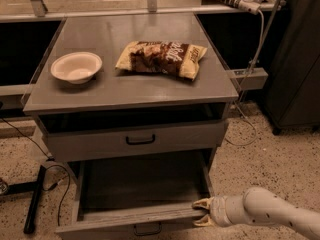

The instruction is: Open middle drawer

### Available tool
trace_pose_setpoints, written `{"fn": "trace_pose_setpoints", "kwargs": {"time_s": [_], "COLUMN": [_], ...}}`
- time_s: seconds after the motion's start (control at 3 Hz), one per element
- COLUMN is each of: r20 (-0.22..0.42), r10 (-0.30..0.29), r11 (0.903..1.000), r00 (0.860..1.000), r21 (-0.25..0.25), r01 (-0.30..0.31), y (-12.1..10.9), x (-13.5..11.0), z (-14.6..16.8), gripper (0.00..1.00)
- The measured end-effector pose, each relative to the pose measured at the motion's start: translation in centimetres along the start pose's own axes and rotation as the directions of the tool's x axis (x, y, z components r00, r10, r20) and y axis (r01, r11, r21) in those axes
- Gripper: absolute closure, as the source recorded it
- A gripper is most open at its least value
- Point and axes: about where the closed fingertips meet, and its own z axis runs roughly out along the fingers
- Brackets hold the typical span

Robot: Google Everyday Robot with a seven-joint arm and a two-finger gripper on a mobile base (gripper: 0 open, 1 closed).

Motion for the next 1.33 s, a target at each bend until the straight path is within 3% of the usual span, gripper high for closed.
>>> {"fn": "trace_pose_setpoints", "kwargs": {"time_s": [0.33, 0.67, 1.0, 1.33], "r20": [0.019, 0.034, 0.045, 0.045], "r10": [0.018, 0.028, 0.041, 0.041], "r11": [0.9998, 0.9994, 0.9988, 0.9988], "r00": [1.0, 0.999, 0.998, 0.998], "r21": [-0.01, -0.021, -0.03, -0.03], "r01": [-0.017, -0.028, -0.039, -0.039], "y": [0.3, 1.4, 2.8, 2.7], "x": [0.3, 0.7, 1.1, 0.8], "z": [-0.2, -0.5, -1.1, -1.3], "gripper": [0.35, 0.37, 0.6, 0.58]}}
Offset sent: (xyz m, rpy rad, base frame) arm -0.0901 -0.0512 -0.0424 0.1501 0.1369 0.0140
